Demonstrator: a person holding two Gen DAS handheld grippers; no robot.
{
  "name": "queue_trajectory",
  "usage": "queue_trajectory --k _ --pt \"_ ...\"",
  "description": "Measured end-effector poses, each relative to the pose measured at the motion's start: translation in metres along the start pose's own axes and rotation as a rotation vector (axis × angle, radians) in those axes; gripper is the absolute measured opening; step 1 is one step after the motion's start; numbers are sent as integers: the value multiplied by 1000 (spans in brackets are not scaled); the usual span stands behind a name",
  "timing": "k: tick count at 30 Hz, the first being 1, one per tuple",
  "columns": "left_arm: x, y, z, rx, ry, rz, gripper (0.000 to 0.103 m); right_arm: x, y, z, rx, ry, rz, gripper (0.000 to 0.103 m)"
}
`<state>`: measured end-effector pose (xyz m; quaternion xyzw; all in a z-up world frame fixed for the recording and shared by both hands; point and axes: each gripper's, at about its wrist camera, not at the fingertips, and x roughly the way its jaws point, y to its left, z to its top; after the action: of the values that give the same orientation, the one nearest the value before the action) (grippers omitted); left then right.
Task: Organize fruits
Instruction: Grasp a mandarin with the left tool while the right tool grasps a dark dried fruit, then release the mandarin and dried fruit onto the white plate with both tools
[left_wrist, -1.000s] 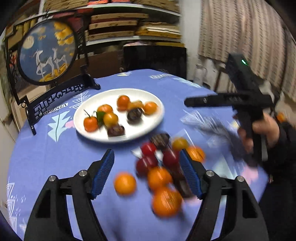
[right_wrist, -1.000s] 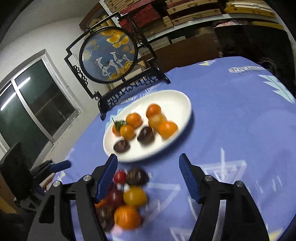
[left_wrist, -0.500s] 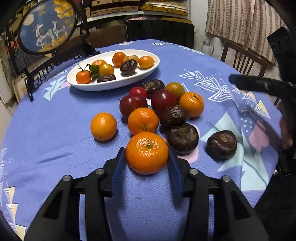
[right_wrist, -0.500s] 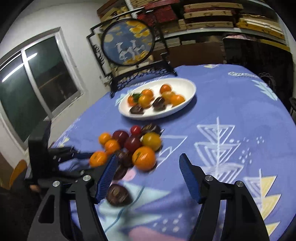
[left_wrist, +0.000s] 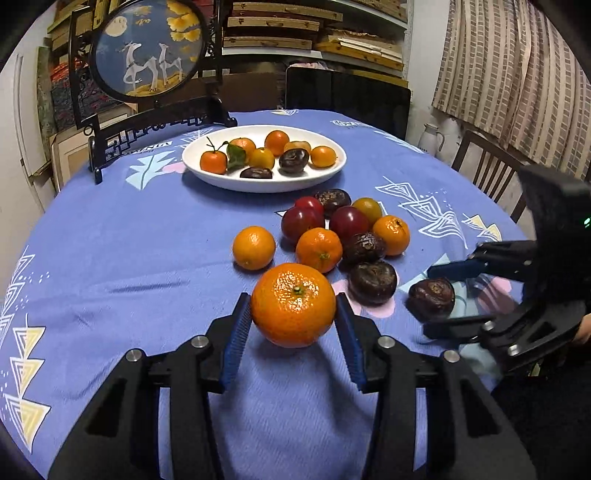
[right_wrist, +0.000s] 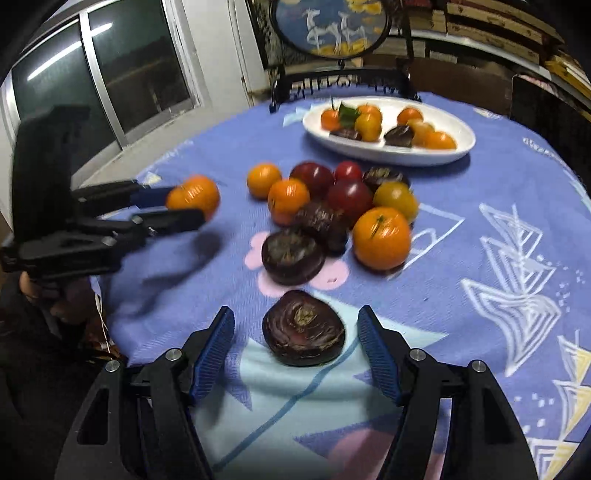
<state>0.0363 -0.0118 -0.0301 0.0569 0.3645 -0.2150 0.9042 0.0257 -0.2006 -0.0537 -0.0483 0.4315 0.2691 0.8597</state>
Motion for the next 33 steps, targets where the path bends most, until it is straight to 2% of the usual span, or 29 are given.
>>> queue_trajectory --k 1,2,10,15,18,22,26,32,33 --pt "-1 0 -1 -1 1 0 45 0 1 -1 -8 -5 -14 58" --pt "-2 1 -1 -3 2 -1 45 -1 1 -1 -6 -6 -11 43" --pt "-5 2 5 -7 -16 -19 45 -30 -19 4 101 -90 75 43" --pt "-4 4 29 -8 -39 -18 45 -51 -39 31 151 -158 92 43" --pt "4 8 54 -11 -55 -22 45 -57 -60 62 185 -203 94 43" --pt "32 17 100 -22 -61 -39 45 -40 -91 111 238 -217 99 43" --pt "81 28 145 -49 -12 -25 45 -9 -123 157 261 -221 45 43" --pt "143 30 180 -54 58 -15 45 52 -178 207 347 -218 -17 46" --pt "150 31 182 -65 57 -17 51 56 -182 210 349 -224 -19 47"
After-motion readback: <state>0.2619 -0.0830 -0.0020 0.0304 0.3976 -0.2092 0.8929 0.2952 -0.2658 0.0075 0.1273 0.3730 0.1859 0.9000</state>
